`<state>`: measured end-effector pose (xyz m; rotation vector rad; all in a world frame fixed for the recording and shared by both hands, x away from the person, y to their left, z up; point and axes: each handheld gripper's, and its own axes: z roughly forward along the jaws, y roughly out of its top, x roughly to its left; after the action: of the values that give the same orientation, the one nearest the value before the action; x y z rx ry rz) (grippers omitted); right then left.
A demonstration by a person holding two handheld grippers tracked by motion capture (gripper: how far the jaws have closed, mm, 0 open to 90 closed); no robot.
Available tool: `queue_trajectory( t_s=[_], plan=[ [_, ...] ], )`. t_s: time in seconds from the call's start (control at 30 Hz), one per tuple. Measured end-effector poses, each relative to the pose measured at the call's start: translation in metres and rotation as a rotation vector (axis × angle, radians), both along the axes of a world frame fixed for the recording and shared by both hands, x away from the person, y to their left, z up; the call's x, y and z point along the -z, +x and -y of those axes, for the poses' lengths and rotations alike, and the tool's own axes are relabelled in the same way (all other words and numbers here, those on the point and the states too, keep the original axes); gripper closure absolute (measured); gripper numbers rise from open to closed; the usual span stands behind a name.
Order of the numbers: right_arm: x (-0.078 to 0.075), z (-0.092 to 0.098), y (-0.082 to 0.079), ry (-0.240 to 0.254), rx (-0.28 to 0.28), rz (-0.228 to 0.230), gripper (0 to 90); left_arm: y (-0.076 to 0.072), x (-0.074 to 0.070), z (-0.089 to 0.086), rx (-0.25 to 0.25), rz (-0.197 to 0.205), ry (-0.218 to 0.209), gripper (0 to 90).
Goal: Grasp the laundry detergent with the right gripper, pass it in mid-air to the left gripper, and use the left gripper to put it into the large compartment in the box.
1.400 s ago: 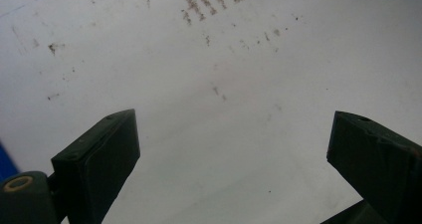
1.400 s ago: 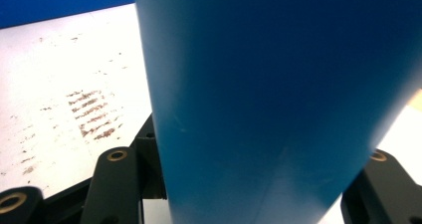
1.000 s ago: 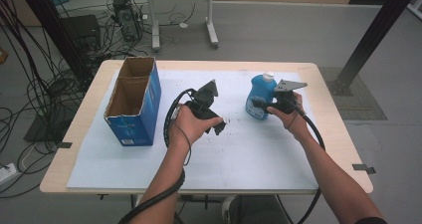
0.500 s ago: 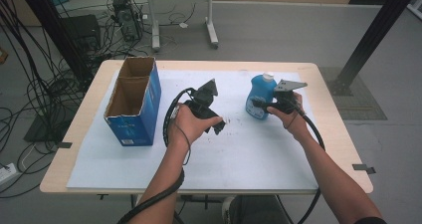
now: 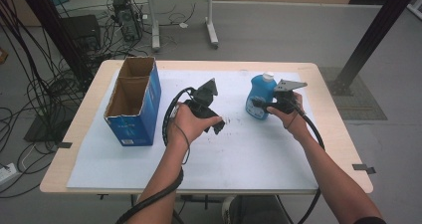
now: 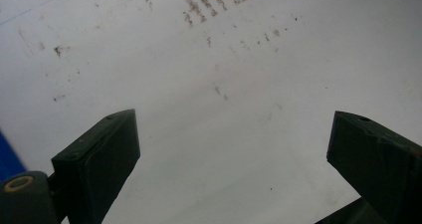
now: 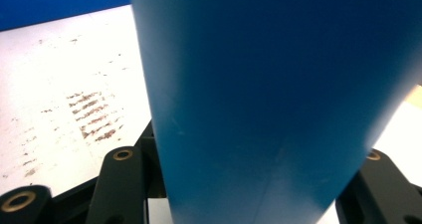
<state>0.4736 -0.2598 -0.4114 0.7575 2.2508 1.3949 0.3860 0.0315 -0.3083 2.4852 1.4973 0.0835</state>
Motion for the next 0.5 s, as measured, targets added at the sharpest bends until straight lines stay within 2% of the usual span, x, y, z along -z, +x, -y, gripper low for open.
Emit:
queue_trajectory(
  t_s=[0.3, 0.5],
  plan=[
    [-0.0006, -0.0003, 0.0001, -0.002, 0.002, -0.003, 44.6, 0.0004, -0.0030, 0.0006, 0.010, 0.001, 0.010, 7.1],
    [-0.0033, -0.0017, 0.0004, -0.020, -0.003, -0.008, 44.5, 0.0004, -0.0103, 0.0010, 0.033, 0.010, 0.021, 7.2]
  ],
)
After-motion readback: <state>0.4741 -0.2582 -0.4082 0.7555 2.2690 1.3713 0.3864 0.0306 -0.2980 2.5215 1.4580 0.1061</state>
